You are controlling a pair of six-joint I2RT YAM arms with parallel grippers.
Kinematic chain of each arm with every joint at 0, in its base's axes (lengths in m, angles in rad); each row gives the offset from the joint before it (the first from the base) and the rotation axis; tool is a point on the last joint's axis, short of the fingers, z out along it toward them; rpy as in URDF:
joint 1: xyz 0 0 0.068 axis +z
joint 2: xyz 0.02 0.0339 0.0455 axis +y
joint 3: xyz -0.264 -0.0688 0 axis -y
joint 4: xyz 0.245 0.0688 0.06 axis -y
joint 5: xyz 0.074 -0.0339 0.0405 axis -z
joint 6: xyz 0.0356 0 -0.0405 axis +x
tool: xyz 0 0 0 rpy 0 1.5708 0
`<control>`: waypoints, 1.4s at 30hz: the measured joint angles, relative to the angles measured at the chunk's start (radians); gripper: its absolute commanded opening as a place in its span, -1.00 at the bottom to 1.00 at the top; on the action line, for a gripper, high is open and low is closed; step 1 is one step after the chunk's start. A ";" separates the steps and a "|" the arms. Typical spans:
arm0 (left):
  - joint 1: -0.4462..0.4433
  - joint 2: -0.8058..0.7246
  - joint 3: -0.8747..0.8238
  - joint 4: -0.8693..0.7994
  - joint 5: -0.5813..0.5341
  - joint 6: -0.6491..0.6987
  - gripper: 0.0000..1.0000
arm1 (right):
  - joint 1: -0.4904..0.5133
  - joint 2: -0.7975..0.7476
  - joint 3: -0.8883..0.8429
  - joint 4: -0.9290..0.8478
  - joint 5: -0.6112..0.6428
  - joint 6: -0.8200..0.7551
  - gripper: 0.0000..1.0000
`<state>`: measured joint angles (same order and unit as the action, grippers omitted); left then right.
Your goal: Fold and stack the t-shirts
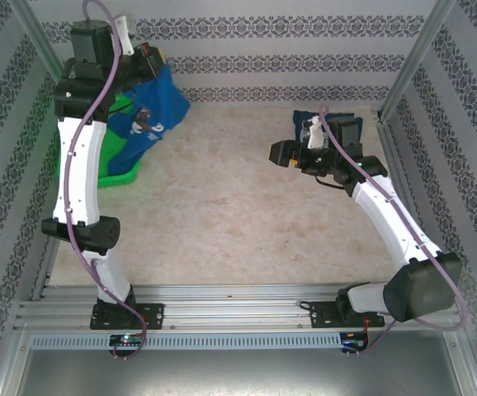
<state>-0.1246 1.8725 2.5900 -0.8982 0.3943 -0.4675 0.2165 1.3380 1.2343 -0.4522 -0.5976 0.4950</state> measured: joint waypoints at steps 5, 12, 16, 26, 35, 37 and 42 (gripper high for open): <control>-0.082 -0.003 0.016 0.014 0.016 -0.028 -1.00 | -0.040 0.000 0.000 0.002 -0.007 0.005 0.97; -0.216 -0.094 -0.413 0.110 0.035 -0.096 -1.00 | -0.091 -0.039 -0.032 0.008 -0.006 0.016 0.96; -0.233 -0.176 -0.739 0.223 0.056 -0.172 -1.00 | -0.097 -0.055 -0.064 0.008 0.002 0.027 0.96; -0.280 -0.151 -0.903 0.413 0.116 -0.229 -0.98 | -0.094 -0.042 -0.079 -0.005 0.050 0.035 0.96; -0.312 0.037 -0.926 0.529 0.251 -0.255 0.91 | -0.076 -0.031 -0.092 -0.030 0.102 0.052 0.96; -0.290 0.006 -0.994 0.555 0.258 -0.275 1.00 | -0.074 -0.030 -0.092 -0.030 0.108 0.053 0.97; -0.156 -0.221 -1.195 0.518 0.233 -0.294 1.00 | -0.053 -0.028 -0.098 -0.031 0.122 0.052 0.97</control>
<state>-0.2802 1.6512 1.3952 -0.3798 0.6270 -0.7616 0.1631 1.3098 1.1358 -0.4835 -0.4751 0.5468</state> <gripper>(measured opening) 0.999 0.982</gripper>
